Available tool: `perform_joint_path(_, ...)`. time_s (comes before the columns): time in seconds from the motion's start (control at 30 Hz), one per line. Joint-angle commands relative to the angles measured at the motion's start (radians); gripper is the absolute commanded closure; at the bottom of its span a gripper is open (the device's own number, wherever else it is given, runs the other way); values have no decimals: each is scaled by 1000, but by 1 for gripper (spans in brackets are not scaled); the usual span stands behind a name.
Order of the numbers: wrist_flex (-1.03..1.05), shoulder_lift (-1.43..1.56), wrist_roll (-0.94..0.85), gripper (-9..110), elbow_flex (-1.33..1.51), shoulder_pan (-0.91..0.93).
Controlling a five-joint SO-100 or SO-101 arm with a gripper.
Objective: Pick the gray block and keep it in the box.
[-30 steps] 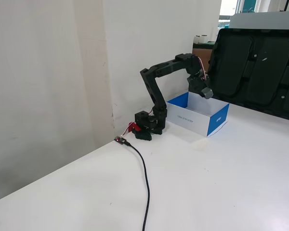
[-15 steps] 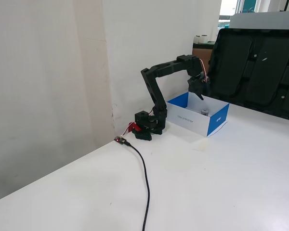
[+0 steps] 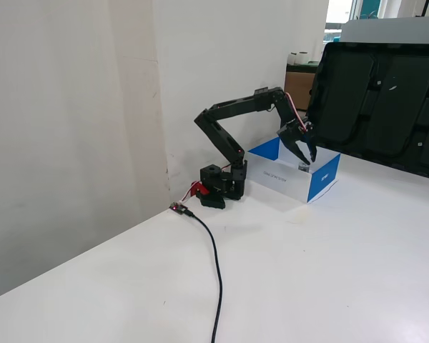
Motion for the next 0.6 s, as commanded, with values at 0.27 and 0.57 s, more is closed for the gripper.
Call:
perform_joint_path(0.27,-336,176,8,101,265,495)
perform_joint_path(0.57,-514,626,104,101,701,604)
